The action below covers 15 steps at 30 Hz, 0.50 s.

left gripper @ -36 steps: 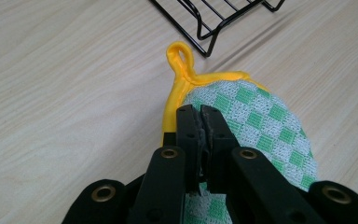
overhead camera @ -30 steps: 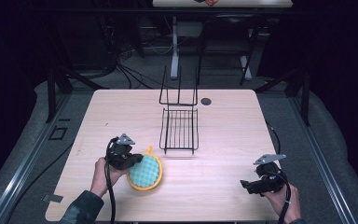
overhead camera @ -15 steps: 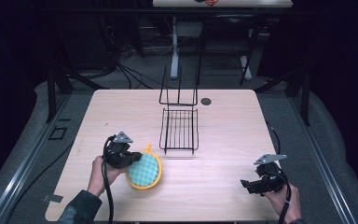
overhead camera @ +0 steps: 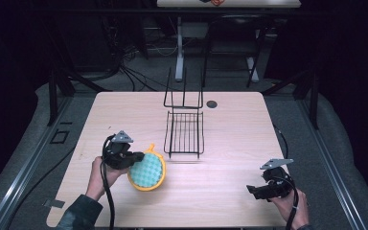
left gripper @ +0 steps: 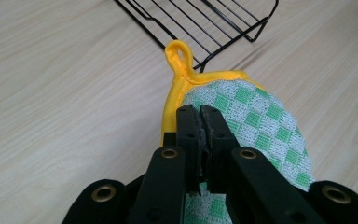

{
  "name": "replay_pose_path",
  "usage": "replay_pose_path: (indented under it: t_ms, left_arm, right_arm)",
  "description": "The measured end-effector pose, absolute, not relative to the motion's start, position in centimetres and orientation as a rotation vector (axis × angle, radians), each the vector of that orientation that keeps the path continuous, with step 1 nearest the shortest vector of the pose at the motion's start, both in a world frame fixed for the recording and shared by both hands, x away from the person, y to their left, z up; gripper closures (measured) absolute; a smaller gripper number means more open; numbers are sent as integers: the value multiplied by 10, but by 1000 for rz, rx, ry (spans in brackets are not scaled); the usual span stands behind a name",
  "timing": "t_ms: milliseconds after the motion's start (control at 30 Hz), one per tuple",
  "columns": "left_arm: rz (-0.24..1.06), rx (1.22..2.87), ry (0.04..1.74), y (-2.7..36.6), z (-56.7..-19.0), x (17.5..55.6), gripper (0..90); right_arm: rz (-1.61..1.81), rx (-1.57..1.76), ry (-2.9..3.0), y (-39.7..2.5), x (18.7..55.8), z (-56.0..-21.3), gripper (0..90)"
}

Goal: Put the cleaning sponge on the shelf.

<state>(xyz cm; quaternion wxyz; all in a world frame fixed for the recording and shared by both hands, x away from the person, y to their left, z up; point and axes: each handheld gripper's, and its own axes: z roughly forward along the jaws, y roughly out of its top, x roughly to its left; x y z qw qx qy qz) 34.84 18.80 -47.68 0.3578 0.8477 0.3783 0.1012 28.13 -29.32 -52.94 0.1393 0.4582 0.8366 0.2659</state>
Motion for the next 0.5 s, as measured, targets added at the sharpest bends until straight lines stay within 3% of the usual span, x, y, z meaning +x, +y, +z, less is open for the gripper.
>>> replay_pose_path:
  t_ms: [500]
  left_arm:
    - [276,2166,948,184,-463,357,871]
  right_arm:
    - [758,1320,2427,-291,283,-531,152]
